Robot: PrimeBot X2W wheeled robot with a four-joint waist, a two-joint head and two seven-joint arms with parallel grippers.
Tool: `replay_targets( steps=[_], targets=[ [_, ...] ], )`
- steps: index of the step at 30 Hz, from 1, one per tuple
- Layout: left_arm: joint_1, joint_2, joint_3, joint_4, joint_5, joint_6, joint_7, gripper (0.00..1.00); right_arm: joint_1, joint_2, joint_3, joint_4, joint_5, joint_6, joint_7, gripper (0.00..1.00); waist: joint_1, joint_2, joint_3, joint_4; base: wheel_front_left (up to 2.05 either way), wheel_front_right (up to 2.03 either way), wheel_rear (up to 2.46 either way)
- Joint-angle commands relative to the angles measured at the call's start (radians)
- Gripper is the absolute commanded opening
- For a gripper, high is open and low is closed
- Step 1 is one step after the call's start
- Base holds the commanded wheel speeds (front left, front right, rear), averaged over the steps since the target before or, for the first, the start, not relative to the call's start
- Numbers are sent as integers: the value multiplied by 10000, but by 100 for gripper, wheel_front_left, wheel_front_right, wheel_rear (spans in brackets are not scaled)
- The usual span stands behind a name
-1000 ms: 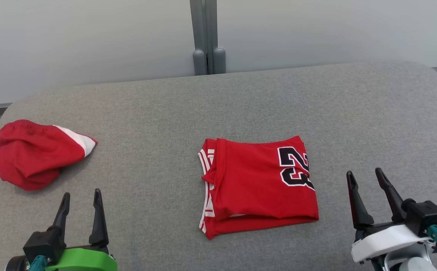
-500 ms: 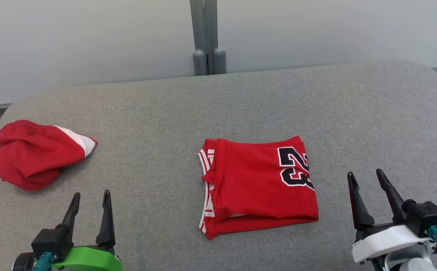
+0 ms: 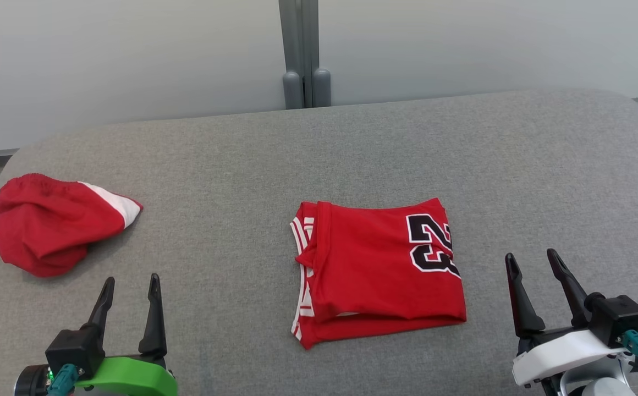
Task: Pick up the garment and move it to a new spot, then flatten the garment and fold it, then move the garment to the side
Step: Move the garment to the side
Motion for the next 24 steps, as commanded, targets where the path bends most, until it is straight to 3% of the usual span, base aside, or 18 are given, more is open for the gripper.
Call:
replay_targets(
  steps=[1,16,24],
  targets=[
    [4,95,-10,-27,23,62,-1,100,-69,-19,17,44,-57,0,-30,100,0,0,1,7,0,0,0],
    [64,168,-72,-16,-70,226,-42,100,-201,-22,140,281,-40,0,-30,100,0,0,55,19,0,0,0],
    [-158,139,-180,-2,-89,283,-53,100,-1211,-123,606,718,-157,0,122,100,0,0,260,129,0,0,0]
  ],
)
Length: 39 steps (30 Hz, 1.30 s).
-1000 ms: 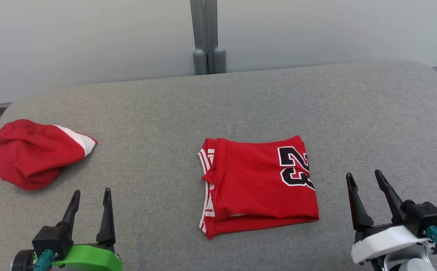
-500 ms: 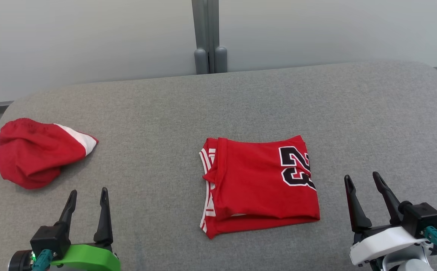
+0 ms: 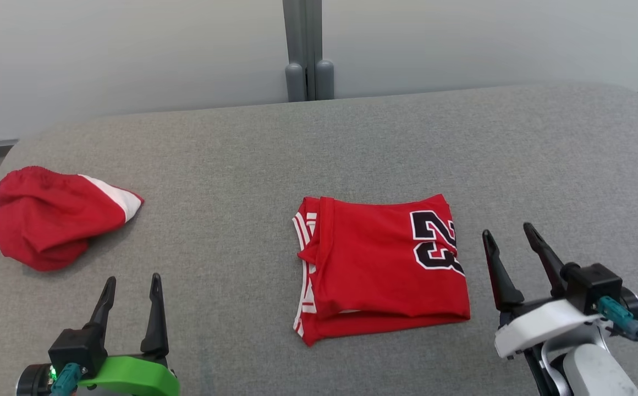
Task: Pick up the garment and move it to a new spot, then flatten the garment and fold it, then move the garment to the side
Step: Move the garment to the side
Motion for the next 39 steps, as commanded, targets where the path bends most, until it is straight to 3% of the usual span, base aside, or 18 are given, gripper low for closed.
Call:
replay_targets(
  steps=[1,15,30,31,32,33,39],
  targets=[
    [-214,19,-20,2,-3,64,-45,100,-340,-76,42,152,-145,0,77,100,0,0,140,98,0,0,0],
    [-798,-132,-381,207,58,32,-177,100,-2446,-53,243,3065,-407,0,663,100,0,0,1204,803,0,0,0],
    [-1217,-240,-547,611,67,12,-313,100,-2878,479,673,6296,235,2,175,100,0,0,1530,904,0,0,0],
    [-1226,-249,-552,627,62,14,-318,100,-2886,523,735,6422,321,2,174,76,0,0,1536,895,0,0,0],
    [-1234,-263,-558,650,55,19,-325,100,-2915,568,803,6563,417,3,185,27,0,0,1544,887,0,0,0],
    [-1239,-272,-566,665,52,22,-331,100,-2949,591,851,6652,474,3,174,0,0,0,1553,883,0,0,0],
    [-1430,-344,-587,694,18,29,-341,100,-3764,238,1140,6857,676,-10,69,0,0,0,1792,887,0,0,0]
  ],
)
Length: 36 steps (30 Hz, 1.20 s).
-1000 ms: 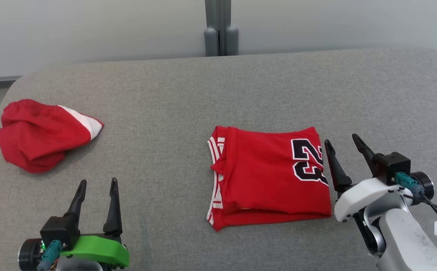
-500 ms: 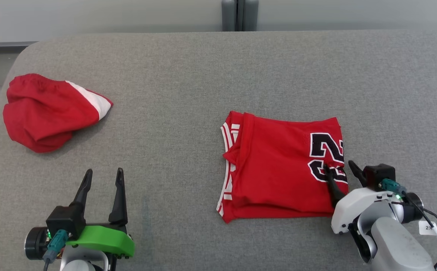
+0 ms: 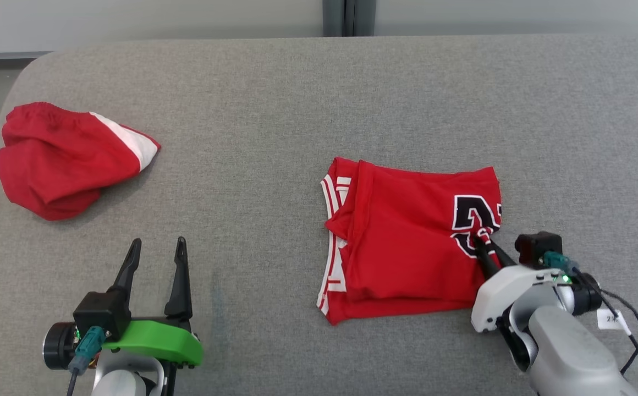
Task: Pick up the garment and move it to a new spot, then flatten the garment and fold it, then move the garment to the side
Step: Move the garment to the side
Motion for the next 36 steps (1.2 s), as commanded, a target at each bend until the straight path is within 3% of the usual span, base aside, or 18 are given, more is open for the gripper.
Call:
replay_targets(
  steps=[1,8,17,23,30,36],
  targets=[
    [-222,-30,30,-23,-2,53,-51,100,-392,-246,85,76,23,-24,12,0,0,0,169,-23,0,0,0],
    [-595,-152,90,-626,116,22,-48,100,-2088,-1195,640,-183,99,-22,131,0,0,0,1289,-404,0,0,0],
    [-1634,-250,-31,-1157,459,-106,-40,100,-4011,-3403,646,-756,462,-21,344,0,0,0,3427,-1423,0,0,0],
    [-2356,187,-160,-1486,977,-199,-39,100,-4813,-4831,386,-1248,845,-21,458,0,0,0,4639,-2349,0,0,0],
    [-2721,623,-275,-2126,1241,-217,182,100,-5484,-6193,67,-1642,1006,-21,723,0,0,0,5122,-2967,0,0,0],
    [-2616,727,-481,-2751,1360,-240,559,100,-6110,-6943,205,-1896,1116,-21,1174,0,0,0,5218,-3061,0,0,0]
  ],
)
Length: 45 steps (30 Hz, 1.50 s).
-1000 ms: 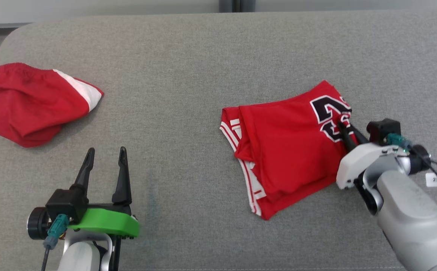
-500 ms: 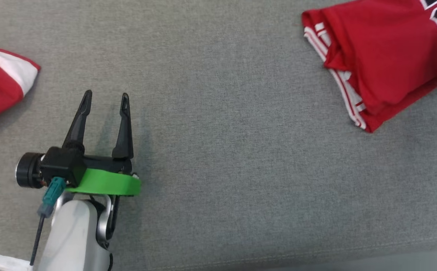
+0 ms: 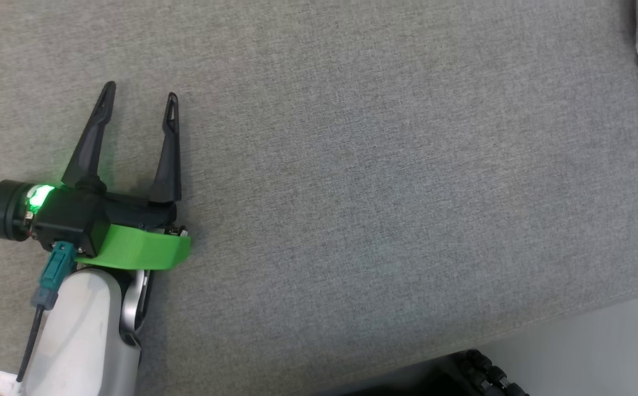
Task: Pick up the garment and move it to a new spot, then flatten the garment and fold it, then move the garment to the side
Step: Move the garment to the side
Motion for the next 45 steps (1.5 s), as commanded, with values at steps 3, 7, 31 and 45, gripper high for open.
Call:
replay_targets(
  steps=[3,7,31,45],
  targets=[
    [-50,77,-87,-127,49,-53,183,100,-452,-104,267,28,200,-17,262,0,-1,-1,403,-294,0,0,0],
    [-8,-10,-207,-188,-4,-6,220,100,-848,-307,629,381,141,-17,361,0,-1,-1,442,-96,0,0,0],
    [824,-189,-43,754,-597,305,-355,100,-1714,584,1792,1950,-527,-17,-1209,100,-1,-1,-1524,259,0,0,0],
    [2392,-124,820,1155,-1202,673,-543,100,1940,3038,225,-1255,-891,-17,-1290,100,-1,-1,-3776,508,0,0,0]
  ],
)
